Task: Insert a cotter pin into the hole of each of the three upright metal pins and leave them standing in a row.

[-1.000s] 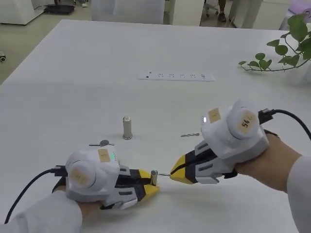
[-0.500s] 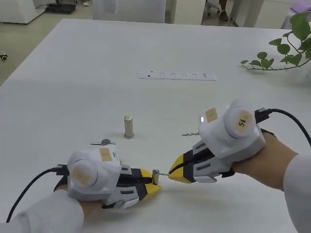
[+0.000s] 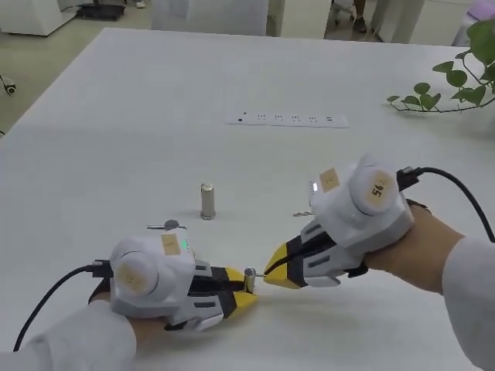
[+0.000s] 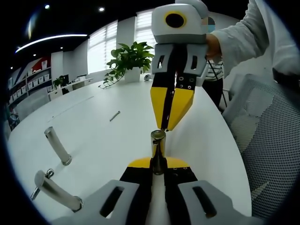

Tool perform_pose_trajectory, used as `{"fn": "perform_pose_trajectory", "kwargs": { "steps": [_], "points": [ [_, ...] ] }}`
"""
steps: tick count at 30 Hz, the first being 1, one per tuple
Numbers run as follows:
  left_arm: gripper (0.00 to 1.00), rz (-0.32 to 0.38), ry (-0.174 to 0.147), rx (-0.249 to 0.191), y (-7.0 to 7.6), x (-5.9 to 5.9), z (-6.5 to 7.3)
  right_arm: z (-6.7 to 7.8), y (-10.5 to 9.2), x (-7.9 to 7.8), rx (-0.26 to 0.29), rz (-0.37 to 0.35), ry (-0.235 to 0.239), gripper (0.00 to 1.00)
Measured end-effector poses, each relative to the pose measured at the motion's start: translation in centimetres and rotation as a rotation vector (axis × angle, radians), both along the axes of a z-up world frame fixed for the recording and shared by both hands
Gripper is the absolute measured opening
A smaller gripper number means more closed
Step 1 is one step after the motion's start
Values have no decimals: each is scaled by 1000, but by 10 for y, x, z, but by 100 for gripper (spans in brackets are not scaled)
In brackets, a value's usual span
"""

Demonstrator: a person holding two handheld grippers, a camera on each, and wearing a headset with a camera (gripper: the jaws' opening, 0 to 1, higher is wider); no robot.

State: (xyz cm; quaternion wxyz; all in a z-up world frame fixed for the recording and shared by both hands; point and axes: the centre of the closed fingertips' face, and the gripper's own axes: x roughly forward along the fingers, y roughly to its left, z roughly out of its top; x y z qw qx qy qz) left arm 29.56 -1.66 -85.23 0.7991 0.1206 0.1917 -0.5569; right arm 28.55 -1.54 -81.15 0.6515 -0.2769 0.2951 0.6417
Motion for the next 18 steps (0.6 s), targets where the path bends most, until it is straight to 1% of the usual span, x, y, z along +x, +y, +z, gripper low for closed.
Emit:
{"fn": "perform_pose_trajectory", "kwargs": {
  "steps": [6, 9, 11, 18],
  "points": [
    [6, -1, -1, -1, 0, 1, 0, 0, -1, 0, 17, 19, 15, 4],
    [6, -2, -1, -3, 0, 1, 0, 0, -1, 0, 41, 25, 36, 4],
    [6, -1, 1, -4, 0, 1, -1, 0, -1, 1, 53, 15, 48, 4],
    [6, -1, 0, -3, 0, 1, -1, 0, -1, 0, 61, 5, 47, 4]
  ]
}}
